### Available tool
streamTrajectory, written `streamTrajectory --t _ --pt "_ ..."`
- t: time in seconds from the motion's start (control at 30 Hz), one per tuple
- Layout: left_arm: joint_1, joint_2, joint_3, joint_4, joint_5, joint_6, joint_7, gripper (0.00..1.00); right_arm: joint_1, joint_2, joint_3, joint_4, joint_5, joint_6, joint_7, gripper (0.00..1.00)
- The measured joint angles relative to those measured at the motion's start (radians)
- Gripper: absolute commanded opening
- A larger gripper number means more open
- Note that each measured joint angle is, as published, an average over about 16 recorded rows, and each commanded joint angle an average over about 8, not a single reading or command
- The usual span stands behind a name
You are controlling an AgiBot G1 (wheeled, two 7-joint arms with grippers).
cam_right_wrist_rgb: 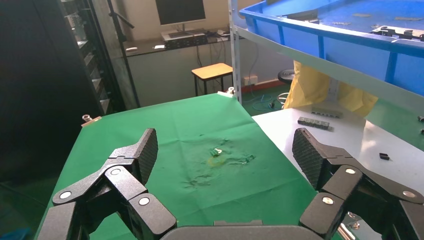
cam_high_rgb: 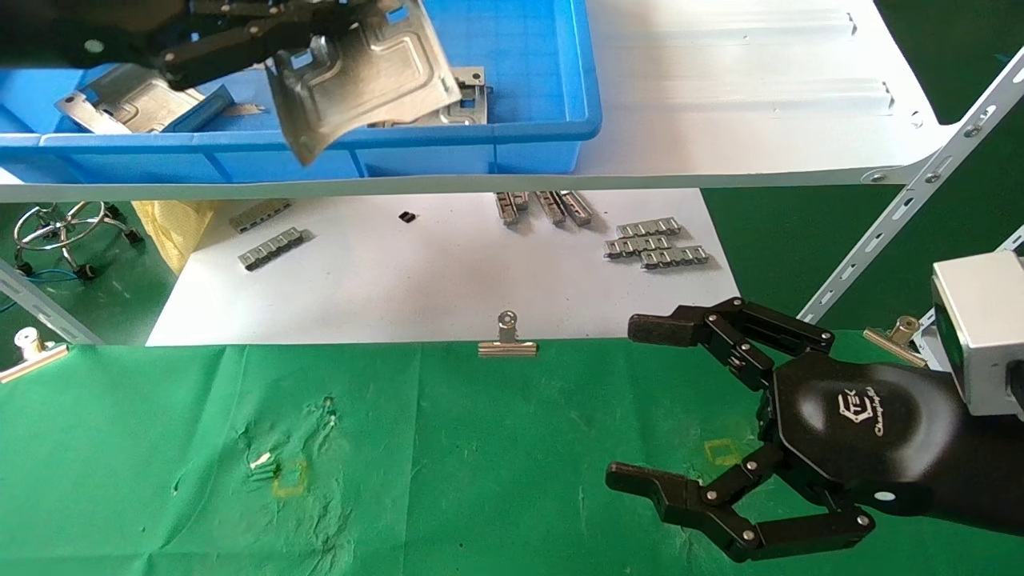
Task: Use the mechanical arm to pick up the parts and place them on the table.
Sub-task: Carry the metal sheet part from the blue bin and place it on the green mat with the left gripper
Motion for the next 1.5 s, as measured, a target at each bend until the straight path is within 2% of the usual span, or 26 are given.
streamTrajectory --t 0.3,0.5,0.73,1.0,1.03,1.07,1.23,1.3,1.33,1.5 --pt "0.160 -0.179 0.120 -0.341 -0.206 0.004 -0.008 0.00 0.000 0.000 0.000 0.000 0.000 0.000 0.000 1.00" --pt "0.245 -0.269 0.250 -0.477 -0.237 -0.008 0.058 0.00 0.000 0.000 0.000 0.000 0.000 0.000 0.000 1.00" --pt "0.300 -0.271 0.376 -0.428 -0.147 -0.034 0.231 0.00 0.000 0.000 0.000 0.000 0.000 0.000 0.000 1.00" --pt "0.341 -0.206 0.436 -0.270 -0.068 -0.058 0.403 0.02 0.000 0.000 0.000 0.000 0.000 0.000 0.000 1.00" --pt "0.345 -0.198 0.438 -0.251 -0.065 -0.061 0.415 0.07 0.000 0.000 0.000 0.000 0.000 0.000 0.000 1.00" --pt "0.348 -0.192 0.440 -0.233 -0.063 -0.063 0.425 0.17 0.000 0.000 0.000 0.000 0.000 0.000 0.000 1.00" --pt "0.361 -0.159 0.446 -0.155 -0.058 -0.079 0.464 0.79 0.000 0.000 0.000 0.000 0.000 0.000 0.000 1.00" --pt "0.363 -0.148 0.447 -0.129 -0.056 -0.084 0.476 0.97 0.000 0.000 0.000 0.000 0.000 0.000 0.000 1.00" --pt "0.364 -0.142 0.448 -0.117 -0.054 -0.086 0.481 1.00 0.000 0.000 0.000 0.000 0.000 0.000 0.000 1.00" --pt "0.359 -0.116 0.455 -0.066 -0.044 -0.091 0.496 1.00 0.000 0.000 0.000 0.000 0.000 0.000 0.000 1.00"
